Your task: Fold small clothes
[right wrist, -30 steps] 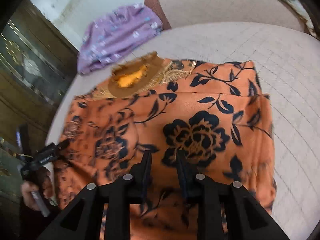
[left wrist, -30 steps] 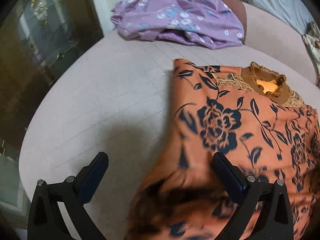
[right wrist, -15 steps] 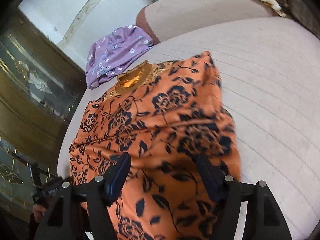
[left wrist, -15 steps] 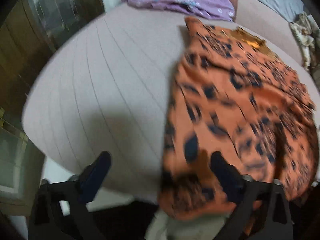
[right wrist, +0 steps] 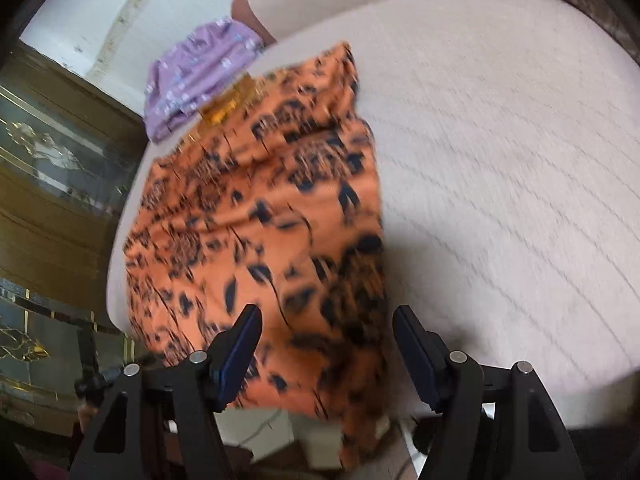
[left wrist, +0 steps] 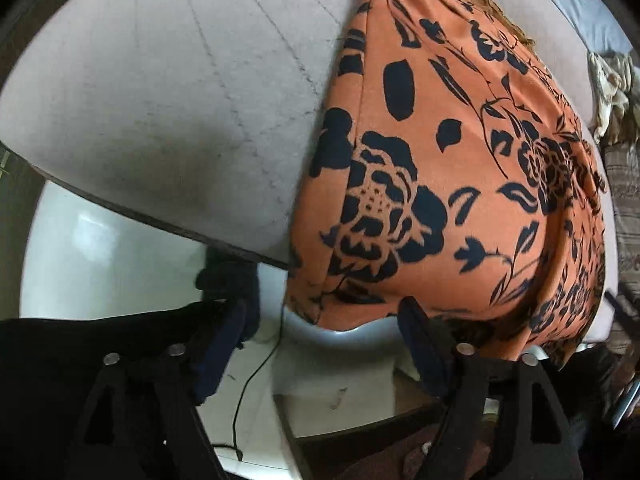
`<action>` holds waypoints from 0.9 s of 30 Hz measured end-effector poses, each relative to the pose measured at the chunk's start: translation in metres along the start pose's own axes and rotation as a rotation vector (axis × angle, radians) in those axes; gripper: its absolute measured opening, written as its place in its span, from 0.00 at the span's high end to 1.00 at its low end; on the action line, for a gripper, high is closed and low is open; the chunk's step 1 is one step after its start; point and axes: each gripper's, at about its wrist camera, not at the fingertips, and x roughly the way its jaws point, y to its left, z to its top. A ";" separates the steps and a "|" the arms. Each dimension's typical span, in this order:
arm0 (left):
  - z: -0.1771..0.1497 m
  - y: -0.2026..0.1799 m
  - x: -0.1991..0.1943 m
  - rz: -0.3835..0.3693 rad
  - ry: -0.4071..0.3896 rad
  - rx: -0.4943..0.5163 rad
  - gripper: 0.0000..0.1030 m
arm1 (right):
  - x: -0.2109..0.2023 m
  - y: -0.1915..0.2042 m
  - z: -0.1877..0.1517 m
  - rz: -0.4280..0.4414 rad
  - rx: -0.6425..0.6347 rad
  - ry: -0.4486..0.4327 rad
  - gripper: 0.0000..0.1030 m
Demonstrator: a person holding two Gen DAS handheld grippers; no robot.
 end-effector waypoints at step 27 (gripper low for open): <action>0.003 -0.001 0.021 -0.123 0.077 -0.053 0.28 | 0.081 -0.015 -0.060 -0.177 0.043 0.429 0.31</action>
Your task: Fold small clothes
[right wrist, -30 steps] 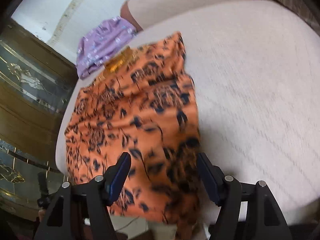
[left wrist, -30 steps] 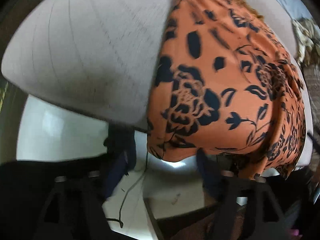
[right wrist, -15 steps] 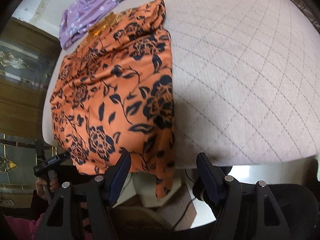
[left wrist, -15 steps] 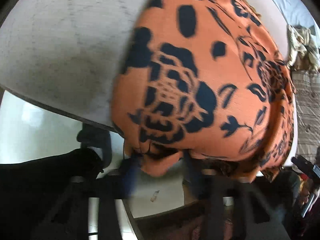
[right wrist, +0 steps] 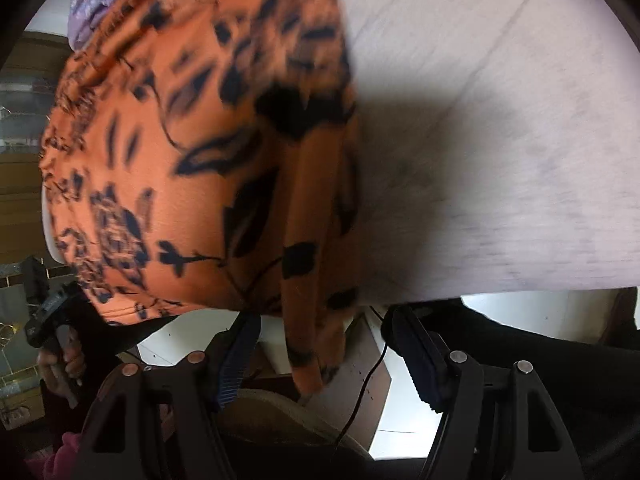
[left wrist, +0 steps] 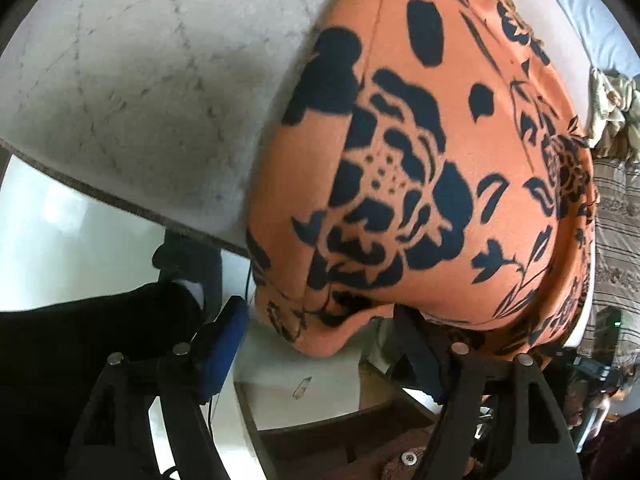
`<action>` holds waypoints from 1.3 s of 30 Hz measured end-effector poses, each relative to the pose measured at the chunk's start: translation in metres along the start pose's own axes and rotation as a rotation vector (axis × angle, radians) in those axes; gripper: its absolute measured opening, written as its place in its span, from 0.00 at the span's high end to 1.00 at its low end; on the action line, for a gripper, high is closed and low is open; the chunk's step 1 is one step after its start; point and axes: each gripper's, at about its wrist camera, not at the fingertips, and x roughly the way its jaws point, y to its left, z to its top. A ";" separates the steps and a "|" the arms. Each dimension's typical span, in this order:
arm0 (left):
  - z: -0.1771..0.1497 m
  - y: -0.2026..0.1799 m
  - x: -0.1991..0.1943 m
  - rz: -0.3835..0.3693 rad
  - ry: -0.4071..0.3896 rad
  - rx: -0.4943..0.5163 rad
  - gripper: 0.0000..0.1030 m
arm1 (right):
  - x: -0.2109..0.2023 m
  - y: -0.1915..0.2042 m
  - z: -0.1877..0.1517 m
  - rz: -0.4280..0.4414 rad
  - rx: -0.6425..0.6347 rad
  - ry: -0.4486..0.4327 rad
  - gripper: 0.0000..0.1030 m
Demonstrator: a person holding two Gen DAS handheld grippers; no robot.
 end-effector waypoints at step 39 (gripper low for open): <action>0.232 -0.099 -0.151 -0.227 -0.493 0.108 0.94 | -0.187 -0.009 0.196 0.602 0.227 -0.771 0.92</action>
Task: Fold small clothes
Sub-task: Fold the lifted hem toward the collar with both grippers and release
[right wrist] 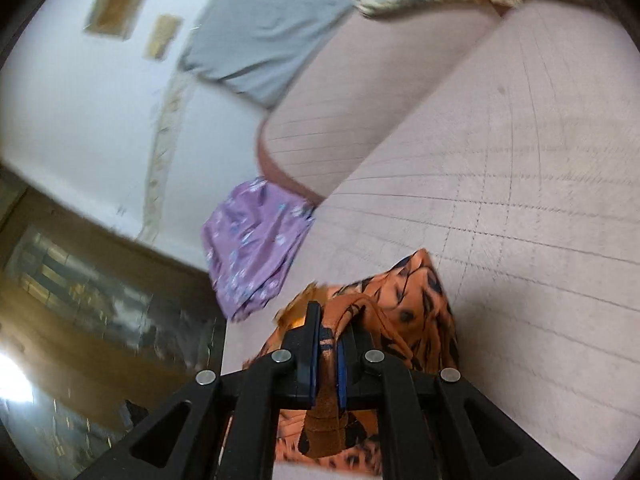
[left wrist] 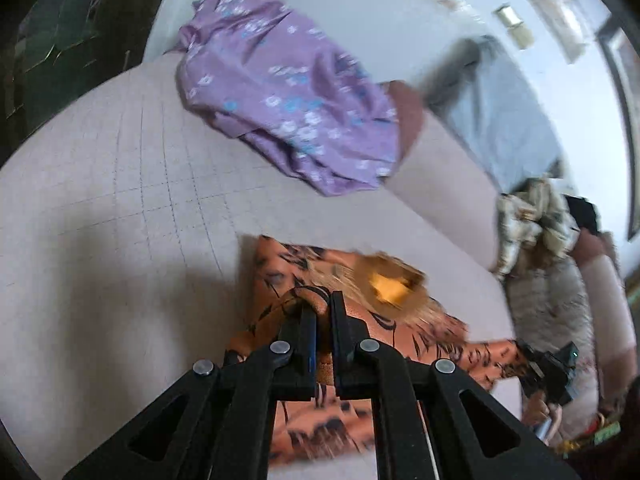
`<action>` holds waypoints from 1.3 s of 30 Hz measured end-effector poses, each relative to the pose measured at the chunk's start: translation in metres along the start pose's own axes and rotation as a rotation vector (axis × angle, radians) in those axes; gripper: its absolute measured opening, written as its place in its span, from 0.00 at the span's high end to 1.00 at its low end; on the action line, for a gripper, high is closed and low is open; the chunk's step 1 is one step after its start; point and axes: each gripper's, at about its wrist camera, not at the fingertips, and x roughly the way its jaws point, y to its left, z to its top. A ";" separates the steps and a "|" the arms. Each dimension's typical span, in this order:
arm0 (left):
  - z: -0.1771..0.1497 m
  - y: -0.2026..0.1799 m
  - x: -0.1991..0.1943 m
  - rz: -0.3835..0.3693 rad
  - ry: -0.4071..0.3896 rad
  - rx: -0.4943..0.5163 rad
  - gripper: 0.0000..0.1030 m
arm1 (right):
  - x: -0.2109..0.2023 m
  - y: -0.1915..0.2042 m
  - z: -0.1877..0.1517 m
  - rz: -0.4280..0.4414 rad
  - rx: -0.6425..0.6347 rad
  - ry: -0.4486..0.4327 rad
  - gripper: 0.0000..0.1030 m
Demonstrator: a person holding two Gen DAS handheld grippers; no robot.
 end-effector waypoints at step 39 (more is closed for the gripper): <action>-0.058 -0.024 0.033 0.231 -0.094 0.126 0.17 | 0.182 0.100 -0.182 -0.213 -0.611 0.484 0.63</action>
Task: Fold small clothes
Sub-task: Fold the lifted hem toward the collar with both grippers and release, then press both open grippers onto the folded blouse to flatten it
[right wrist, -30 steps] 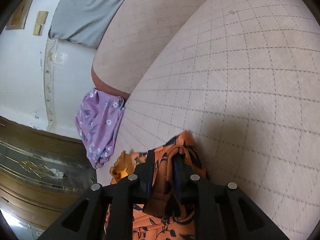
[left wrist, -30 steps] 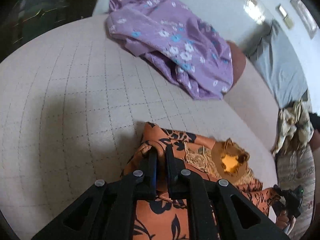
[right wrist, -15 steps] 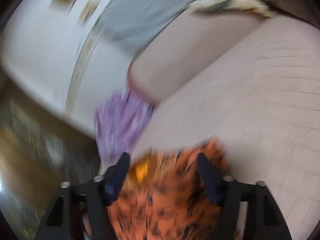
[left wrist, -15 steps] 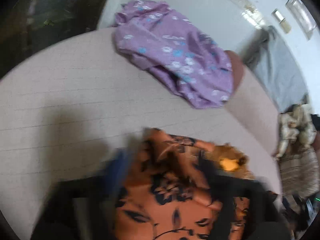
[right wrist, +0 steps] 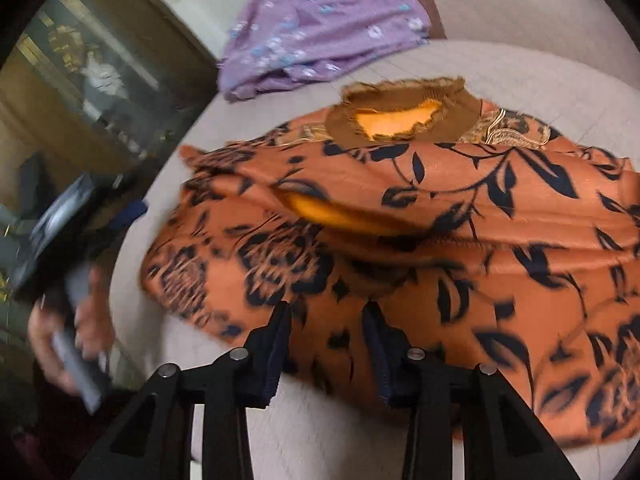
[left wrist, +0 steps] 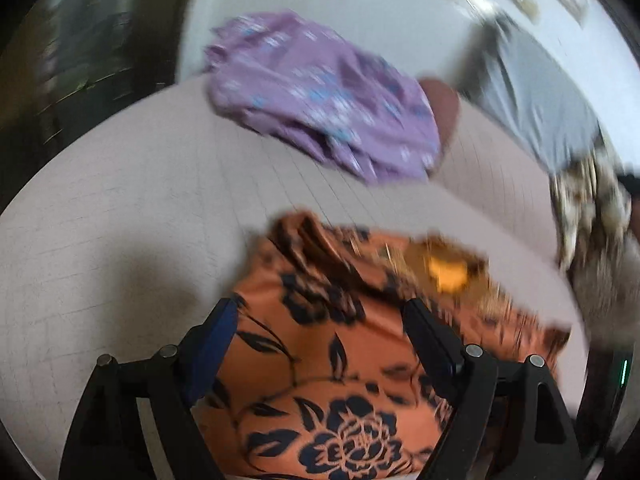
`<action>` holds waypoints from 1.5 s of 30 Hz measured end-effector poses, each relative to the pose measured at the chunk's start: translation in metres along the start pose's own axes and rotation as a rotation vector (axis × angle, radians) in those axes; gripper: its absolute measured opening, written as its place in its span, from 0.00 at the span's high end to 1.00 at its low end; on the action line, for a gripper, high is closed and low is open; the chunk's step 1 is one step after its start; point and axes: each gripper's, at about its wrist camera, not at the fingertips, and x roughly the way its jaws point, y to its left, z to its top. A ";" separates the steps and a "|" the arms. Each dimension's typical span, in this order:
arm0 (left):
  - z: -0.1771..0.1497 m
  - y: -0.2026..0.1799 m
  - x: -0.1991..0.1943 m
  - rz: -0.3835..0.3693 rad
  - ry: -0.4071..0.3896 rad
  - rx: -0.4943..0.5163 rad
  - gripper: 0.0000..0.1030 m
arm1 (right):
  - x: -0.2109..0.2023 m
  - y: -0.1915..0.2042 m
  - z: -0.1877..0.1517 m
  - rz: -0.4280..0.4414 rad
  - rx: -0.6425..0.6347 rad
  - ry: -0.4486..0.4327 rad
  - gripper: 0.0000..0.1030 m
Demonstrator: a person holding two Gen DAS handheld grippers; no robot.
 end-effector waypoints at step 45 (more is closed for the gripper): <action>-0.014 -0.039 0.040 0.197 0.011 0.174 0.17 | -0.053 -0.094 0.064 -0.167 0.258 -0.196 0.61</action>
